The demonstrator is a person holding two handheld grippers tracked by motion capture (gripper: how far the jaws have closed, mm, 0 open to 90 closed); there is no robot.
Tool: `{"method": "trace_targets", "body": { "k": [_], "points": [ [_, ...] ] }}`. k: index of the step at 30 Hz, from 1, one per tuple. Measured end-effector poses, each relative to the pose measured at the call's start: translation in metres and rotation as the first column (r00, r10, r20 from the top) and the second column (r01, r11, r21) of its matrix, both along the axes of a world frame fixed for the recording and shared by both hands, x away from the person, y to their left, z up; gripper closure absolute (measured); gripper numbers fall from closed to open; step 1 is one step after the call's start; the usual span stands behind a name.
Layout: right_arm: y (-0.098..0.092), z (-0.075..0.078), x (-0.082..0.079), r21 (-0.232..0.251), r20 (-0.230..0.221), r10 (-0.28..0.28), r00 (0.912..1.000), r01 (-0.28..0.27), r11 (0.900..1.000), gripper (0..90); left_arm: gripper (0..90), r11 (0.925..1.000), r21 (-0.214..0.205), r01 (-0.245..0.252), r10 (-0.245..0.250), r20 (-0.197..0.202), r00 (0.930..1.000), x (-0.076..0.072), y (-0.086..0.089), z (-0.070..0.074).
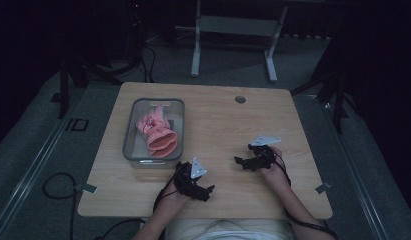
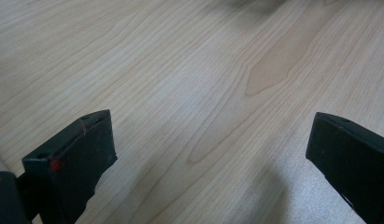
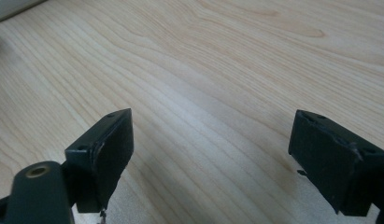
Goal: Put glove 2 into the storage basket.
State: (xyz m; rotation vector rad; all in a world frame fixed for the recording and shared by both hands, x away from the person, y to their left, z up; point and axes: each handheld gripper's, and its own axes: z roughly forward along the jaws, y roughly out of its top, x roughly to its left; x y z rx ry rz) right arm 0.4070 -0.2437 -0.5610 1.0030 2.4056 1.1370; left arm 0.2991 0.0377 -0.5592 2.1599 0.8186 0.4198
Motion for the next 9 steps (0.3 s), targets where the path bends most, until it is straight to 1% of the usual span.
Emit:
{"method": "trace_targets", "body": {
  "k": [2, 6, 9],
  "points": [
    [-0.0003, 0.0, 0.0004, 0.002, -0.001, -0.004, 1.0, 0.004, 1.0, 13.9, 1.0, 1.0, 0.003, 0.001, -0.001, -0.004, 1.0, 0.0006, 0.0008, -0.0004],
    [-0.0023, 0.0002, 0.0015, 0.015, -0.005, -0.017, 0.9998, 0.017, 0.9997, 13.9, 1.1, 0.9999, -0.013, 0.001, -0.002, -0.011, 0.9999, 0.0013, 0.0023, -0.0007],
    [-0.003, 0.0002, 0.002, 0.016, 0.0, -0.022, 0.9998, 0.022, 0.9996, 14.0, 1.0, 1.0, -0.006, 0.007, -0.007, -0.009, 0.9999, 0.0012, 0.0021, -0.0007]
  ]
}}
